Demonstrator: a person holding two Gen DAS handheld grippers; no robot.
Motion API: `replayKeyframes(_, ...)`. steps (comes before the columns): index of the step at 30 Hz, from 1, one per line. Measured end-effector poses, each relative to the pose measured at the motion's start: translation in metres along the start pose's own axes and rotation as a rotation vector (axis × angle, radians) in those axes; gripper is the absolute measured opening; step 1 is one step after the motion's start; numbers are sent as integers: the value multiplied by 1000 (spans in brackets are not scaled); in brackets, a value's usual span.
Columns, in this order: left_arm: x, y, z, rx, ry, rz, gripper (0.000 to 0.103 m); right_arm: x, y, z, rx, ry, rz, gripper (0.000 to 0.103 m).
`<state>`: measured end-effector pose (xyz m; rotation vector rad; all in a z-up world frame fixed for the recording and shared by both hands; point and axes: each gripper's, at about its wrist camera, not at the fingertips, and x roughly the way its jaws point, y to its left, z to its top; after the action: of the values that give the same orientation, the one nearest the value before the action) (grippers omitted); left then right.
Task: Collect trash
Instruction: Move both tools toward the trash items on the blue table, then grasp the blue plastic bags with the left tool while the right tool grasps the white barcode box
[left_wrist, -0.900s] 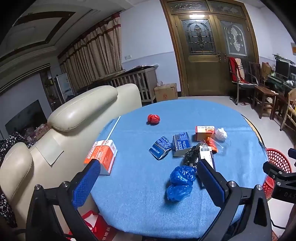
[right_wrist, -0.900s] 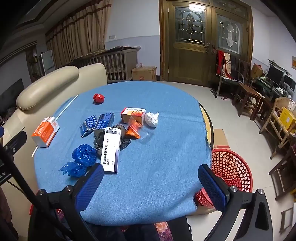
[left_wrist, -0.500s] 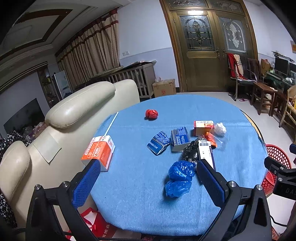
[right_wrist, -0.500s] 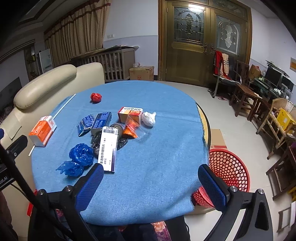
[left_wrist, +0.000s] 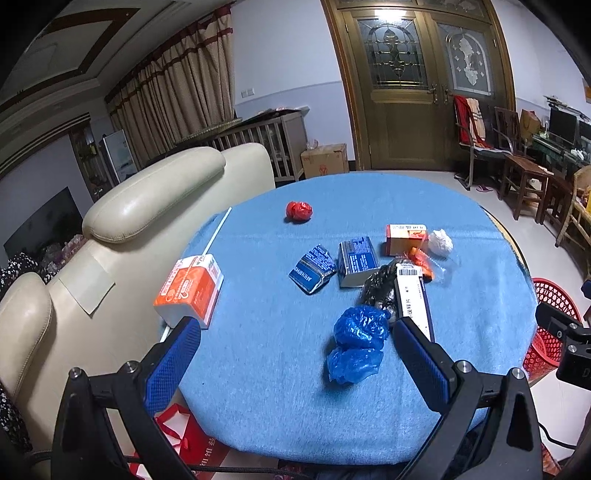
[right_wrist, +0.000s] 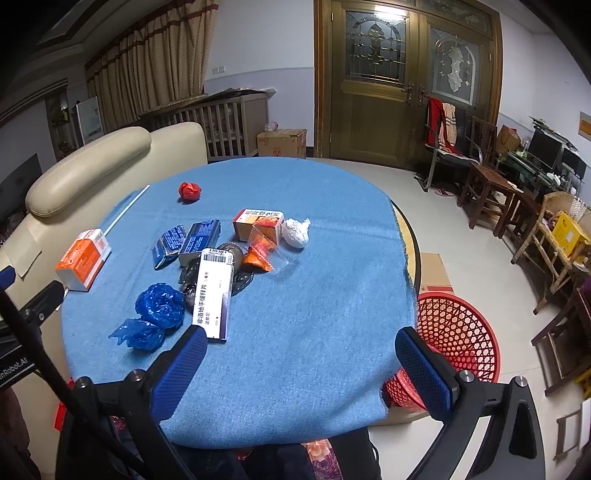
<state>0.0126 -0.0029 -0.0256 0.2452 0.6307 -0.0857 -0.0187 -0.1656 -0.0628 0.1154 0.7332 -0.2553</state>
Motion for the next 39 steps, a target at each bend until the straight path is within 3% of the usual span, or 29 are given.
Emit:
replayKeyframes(25, 21, 3, -5, -19, 60, -33, 103, 15, 2, 1, 13, 36, 18, 103)
replayKeyframes(33, 65, 17, -23, -24, 176, 13, 103, 75, 1, 10, 64, 153, 180, 103)
replayKeyframes(35, 75, 20, -26, -19, 208, 23, 103, 96, 12, 18, 59, 145, 219, 102)
replayKeyframes(39, 89, 22, -31, -20, 238, 24, 103, 139, 36, 27, 38, 243, 263, 86)
